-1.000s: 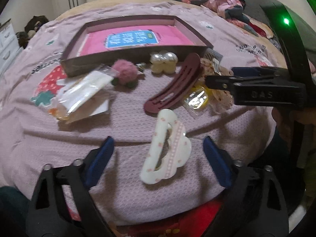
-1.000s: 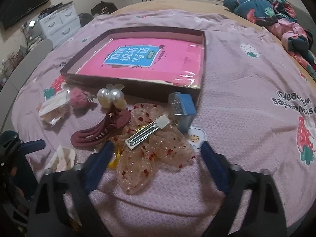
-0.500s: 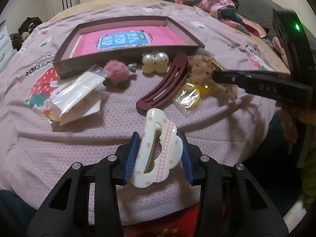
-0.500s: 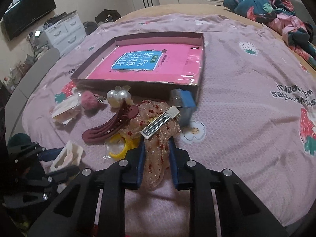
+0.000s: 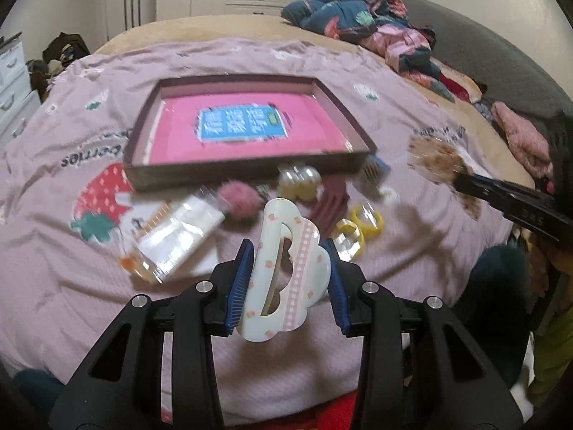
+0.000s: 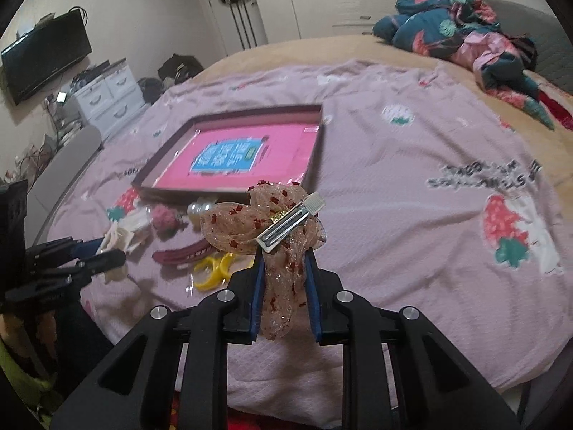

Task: Organize jewelry
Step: 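Carry the claw clip and scrunchie into the tray and open both tools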

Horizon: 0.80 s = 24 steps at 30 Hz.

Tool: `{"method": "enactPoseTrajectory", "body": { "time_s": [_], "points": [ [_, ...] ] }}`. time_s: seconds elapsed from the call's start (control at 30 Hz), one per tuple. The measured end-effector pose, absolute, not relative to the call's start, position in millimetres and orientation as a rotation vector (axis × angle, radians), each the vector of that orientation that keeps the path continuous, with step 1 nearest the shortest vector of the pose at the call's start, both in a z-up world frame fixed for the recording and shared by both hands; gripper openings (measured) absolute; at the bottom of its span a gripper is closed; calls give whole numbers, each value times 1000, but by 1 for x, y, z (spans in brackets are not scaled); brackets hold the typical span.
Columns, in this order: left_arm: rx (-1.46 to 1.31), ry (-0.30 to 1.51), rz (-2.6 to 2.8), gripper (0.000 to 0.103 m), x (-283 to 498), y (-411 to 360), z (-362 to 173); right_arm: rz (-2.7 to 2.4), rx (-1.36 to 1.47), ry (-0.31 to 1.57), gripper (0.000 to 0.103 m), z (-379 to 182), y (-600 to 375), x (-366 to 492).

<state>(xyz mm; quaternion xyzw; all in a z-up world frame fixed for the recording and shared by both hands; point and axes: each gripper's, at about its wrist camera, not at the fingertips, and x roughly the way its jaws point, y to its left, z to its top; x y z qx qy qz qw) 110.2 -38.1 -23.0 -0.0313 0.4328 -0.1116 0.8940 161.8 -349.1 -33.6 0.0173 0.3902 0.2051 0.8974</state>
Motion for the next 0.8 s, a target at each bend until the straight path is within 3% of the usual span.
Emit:
{"method": "enactPoseTrajectory", "body": {
  "time_s": [0.47, 0.8],
  "points": [
    [-147, 782, -112, 31, 167, 21, 18, 439, -4, 706, 20, 7, -332, 194],
    [-160, 781, -20, 31, 222, 50, 10, 464, -30, 705, 20, 9, -294, 237]
  ]
}}
